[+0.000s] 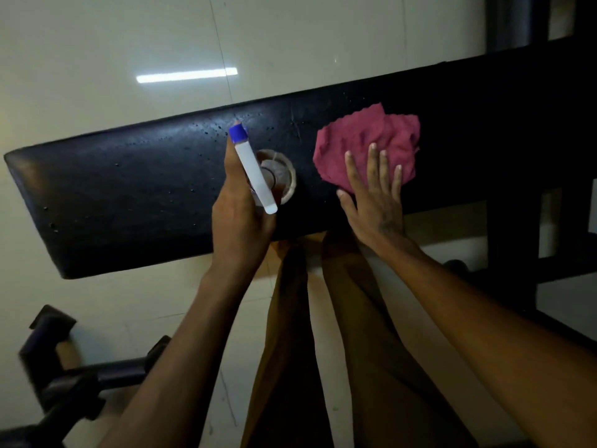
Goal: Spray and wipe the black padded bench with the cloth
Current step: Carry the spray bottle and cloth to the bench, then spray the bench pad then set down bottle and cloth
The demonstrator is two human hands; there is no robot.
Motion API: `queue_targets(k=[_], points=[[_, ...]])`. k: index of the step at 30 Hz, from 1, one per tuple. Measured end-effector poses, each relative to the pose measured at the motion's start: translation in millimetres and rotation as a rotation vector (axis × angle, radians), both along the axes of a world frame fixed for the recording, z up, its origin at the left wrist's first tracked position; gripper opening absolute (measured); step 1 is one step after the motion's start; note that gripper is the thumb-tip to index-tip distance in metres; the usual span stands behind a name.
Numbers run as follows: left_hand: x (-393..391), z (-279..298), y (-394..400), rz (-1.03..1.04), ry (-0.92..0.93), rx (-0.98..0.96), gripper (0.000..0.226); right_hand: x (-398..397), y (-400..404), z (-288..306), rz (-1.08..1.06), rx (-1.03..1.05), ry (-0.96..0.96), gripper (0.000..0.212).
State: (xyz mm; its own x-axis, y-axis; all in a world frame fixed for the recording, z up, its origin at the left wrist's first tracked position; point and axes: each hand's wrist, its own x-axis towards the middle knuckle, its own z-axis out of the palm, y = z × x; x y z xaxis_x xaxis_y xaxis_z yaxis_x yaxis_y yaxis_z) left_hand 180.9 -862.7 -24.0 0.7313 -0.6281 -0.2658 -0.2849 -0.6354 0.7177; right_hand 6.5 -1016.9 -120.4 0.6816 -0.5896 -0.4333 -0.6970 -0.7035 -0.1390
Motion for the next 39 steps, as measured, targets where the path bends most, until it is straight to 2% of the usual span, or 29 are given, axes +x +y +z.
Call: queue_targets(k=[3,6,9,12,15,18,20,23,25,28,30,33,36,39], points=[[-3.4,-9.0,-1.1,0.043,0.019,-0.016,0.066,1.7,-0.5,-1.4,0.012,0.035,0.042,0.076],[-6.3,-11.8,2.0,0.059,0.015,-0.004,0.072,7.2,-1.0,7.8,-0.034,0.096,-0.007,0.077],[-3.7,-10.2,13.8,0.06,0.01,-0.008,0.085,21.6,3.0,30.8,-0.103,0.214,-0.202,0.086],[4.8,-12.9,37.5,0.033,0.003,0.004,0.094,50.6,18.5,59.4,-0.02,0.411,-0.429,0.096],[15.5,-23.1,66.3,0.077,-0.07,0.08,0.081,86.1,37.2,78.4,0.103,0.563,-0.558,0.1],[27.4,-46.6,94.2,0.152,-0.197,0.184,0.06,122.5,48.6,81.2,0.08,0.652,-0.658,0.104],[36.9,-66.9,109.6,0.189,-0.266,0.264,0.056,143.7,53.3,78.6,0.047,0.666,-0.737,0.097],[54.1,-95.7,122.8,0.205,-0.339,0.374,0.06,166.9,55.4,73.9,0.047,0.597,-0.849,0.054],[68.2,-111.4,129.4,0.262,-0.351,0.433,0.064,177.5,60.4,72.5,0.099,0.597,-0.841,0.035],[84.8,-128.0,133.2,0.318,-0.373,0.418,0.066,190.8,70.4,74.5,0.218,0.609,-0.746,0.039],[89.0,-131.4,138.9,0.326,-0.38,0.399,0.066,196.5,81.5,76.5,0.243,0.721,-0.651,0.038],[90.8,-130.2,145.6,0.298,-0.365,0.337,0.064,197.6,97.9,77.4,0.145,0.958,-0.505,0.025],[94.5,-127.6,155.4,0.307,-0.369,0.322,0.064,189.1,123.2,73.6,0.048,1.108,-0.379,0.025],[97.4,-126.3,172.4,0.452,-0.363,0.364,0.063,180.1,149.0,67.7,-0.026,1.179,-0.321,0.027]])
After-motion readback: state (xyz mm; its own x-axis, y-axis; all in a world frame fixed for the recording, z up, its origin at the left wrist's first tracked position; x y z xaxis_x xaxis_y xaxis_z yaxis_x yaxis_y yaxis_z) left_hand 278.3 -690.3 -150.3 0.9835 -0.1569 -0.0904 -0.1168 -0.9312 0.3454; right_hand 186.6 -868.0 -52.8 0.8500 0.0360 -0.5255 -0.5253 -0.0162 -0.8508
